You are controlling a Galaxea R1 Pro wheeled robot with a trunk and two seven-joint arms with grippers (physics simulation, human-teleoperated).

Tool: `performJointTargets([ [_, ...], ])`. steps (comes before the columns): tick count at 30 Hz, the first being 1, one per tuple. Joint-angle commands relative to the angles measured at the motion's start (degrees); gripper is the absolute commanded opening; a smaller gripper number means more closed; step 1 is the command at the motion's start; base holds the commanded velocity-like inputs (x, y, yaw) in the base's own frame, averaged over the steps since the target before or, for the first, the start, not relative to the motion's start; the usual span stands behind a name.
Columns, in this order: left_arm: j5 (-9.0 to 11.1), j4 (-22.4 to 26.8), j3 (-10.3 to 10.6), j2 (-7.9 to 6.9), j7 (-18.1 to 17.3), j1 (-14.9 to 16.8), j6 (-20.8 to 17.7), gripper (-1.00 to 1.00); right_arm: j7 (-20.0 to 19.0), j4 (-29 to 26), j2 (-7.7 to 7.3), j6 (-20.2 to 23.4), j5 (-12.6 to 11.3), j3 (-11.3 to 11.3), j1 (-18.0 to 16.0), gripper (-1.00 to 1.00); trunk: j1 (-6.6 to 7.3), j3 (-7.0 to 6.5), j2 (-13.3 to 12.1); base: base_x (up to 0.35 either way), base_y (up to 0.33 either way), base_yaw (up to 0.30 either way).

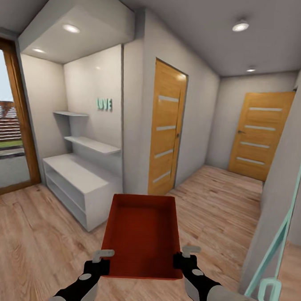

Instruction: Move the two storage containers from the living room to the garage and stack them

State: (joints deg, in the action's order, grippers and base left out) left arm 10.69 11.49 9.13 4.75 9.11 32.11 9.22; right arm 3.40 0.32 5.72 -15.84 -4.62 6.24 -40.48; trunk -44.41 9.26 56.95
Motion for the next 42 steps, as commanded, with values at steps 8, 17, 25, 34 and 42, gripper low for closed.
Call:
performJointTargets([
  [8,-0.06,0.81,0.18,-0.01,0.47,0.05,0.63,-1.00,-0.14,0.21,0.04,-0.07,0.24,-1.40,-0.04,-1.00,-0.04,0.27,0.06,0.315,0.182,-0.266],
  [17,-0.12,0.81,0.18,0.04,0.47,0.05,0.63,-1.00,-0.14,0.21,0.01,-0.07,0.31,-1.40,-0.04,-1.00,-0.04,0.47,0.06,0.302,0.216,-0.252],
  [25,-0.14,0.81,0.22,0.05,0.47,0.05,0.63,-1.00,-0.14,0.21,0.03,-0.07,0.65,-1.40,-0.04,-1.00,-0.04,0.49,0.06,0.299,0.222,-0.034],
  [34,-0.14,0.81,0.25,0.04,0.47,0.05,0.63,-1.00,-0.14,0.21,-0.01,-0.07,0.32,-1.40,-0.04,-1.00,-0.04,0.49,0.06,0.298,0.222,-0.225],
  [42,-0.20,0.81,0.27,0.03,0.42,0.05,0.65,-1.00,-0.14,0.21,-0.01,-0.07,0.31,-1.40,-0.04,-1.00,-0.04,0.49,0.06,0.298,0.218,-0.280],
])
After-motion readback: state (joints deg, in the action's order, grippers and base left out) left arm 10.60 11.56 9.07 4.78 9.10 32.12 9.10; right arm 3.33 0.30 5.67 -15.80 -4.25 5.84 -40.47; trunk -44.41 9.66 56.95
